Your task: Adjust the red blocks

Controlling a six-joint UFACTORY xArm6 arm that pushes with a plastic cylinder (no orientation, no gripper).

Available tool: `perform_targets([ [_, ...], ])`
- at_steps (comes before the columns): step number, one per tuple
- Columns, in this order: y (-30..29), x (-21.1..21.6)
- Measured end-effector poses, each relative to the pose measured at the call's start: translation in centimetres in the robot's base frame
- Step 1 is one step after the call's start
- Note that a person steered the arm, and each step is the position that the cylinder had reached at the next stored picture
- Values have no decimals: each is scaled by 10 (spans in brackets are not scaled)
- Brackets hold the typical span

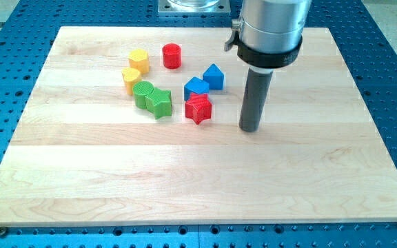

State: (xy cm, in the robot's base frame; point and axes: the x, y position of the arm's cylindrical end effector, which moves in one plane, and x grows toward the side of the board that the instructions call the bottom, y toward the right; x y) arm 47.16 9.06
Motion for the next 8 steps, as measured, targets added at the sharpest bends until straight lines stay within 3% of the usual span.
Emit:
perform_targets([
  [4, 25, 11],
  [8, 1, 12],
])
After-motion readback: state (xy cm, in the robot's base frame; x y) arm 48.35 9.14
